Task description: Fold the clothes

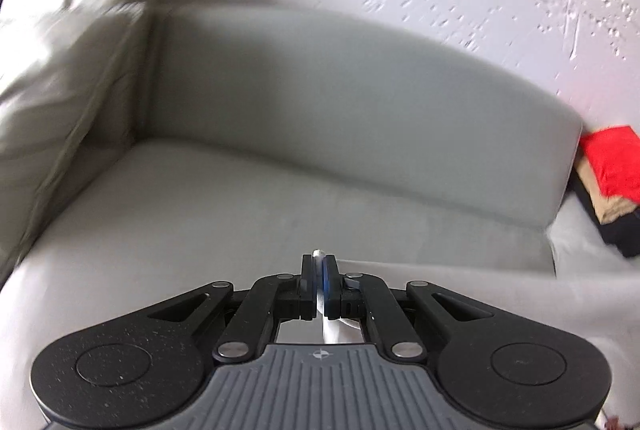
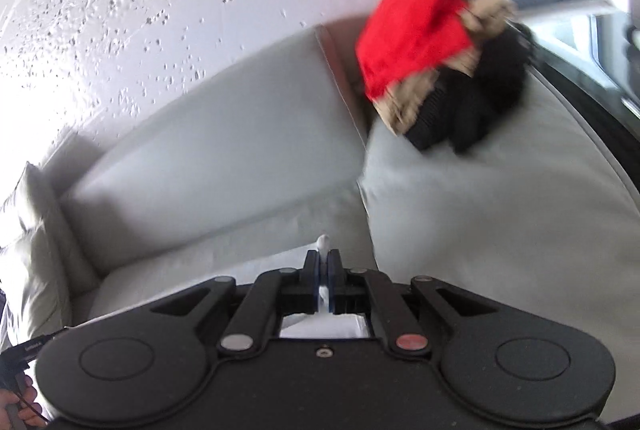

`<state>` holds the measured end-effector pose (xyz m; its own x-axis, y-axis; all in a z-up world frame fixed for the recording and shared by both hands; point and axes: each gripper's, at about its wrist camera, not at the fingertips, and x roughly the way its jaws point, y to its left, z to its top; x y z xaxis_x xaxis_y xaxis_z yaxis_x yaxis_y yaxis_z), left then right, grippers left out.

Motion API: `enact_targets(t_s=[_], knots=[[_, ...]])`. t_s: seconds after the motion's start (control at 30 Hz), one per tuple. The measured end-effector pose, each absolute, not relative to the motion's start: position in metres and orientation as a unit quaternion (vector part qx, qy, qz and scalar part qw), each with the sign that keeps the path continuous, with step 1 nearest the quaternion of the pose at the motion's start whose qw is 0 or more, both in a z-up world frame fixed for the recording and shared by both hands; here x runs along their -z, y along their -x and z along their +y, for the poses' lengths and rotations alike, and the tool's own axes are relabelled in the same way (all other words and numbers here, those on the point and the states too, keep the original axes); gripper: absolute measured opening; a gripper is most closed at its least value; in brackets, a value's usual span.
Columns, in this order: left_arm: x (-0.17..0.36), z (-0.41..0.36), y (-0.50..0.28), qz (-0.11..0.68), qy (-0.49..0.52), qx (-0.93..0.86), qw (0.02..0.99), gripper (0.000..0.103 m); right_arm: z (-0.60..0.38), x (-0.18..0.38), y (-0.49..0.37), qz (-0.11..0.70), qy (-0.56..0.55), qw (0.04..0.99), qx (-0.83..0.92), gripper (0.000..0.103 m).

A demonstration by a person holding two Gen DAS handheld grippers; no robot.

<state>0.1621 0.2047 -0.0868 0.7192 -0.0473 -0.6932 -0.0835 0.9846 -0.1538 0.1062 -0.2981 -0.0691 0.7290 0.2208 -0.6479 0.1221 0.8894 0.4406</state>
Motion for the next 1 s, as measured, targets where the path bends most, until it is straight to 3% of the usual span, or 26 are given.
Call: enact_targets(t_s=[0.23,0.5,0.7,0.77,0.83,0.9,1.0], knots=[[0.149,0.168,-0.085,0.473,0.054,-0.054,0.878,0.002,-0.305,0.162,-0.022,0.466,-0.276,0.839,0.046,0.004],[0.118,0.174,-0.069,0.398,0.009,-0.095,0.912,0.0,-0.3,0.136,0.019,0.407,-0.278,0.869,0.046,0.004],[0.132,0.179,-0.052,0.431,0.028,-0.062,0.9,0.0,-0.29,0.158,0.019,0.465,-0.245,0.85,0.047,0.005],[0.132,0.182,-0.046,0.428,0.055,-0.034,0.901,0.009,-0.287,0.154,0.023,0.469,-0.231,0.851,0.046,0.011],[0.128,0.187,-0.043,0.414,0.063,-0.017,0.908,0.019,-0.286,0.146,0.028,0.461,-0.229,0.857,0.033,0.036],[0.122,0.191,-0.04,0.396,0.05,-0.006,0.917,0.033,-0.287,0.136,0.034,0.445,-0.232,0.865,0.014,0.039],[0.12,0.185,-0.037,0.378,0.003,0.026,0.926,0.041,-0.29,0.131,0.036,0.429,-0.239,0.871,-0.003,0.045]])
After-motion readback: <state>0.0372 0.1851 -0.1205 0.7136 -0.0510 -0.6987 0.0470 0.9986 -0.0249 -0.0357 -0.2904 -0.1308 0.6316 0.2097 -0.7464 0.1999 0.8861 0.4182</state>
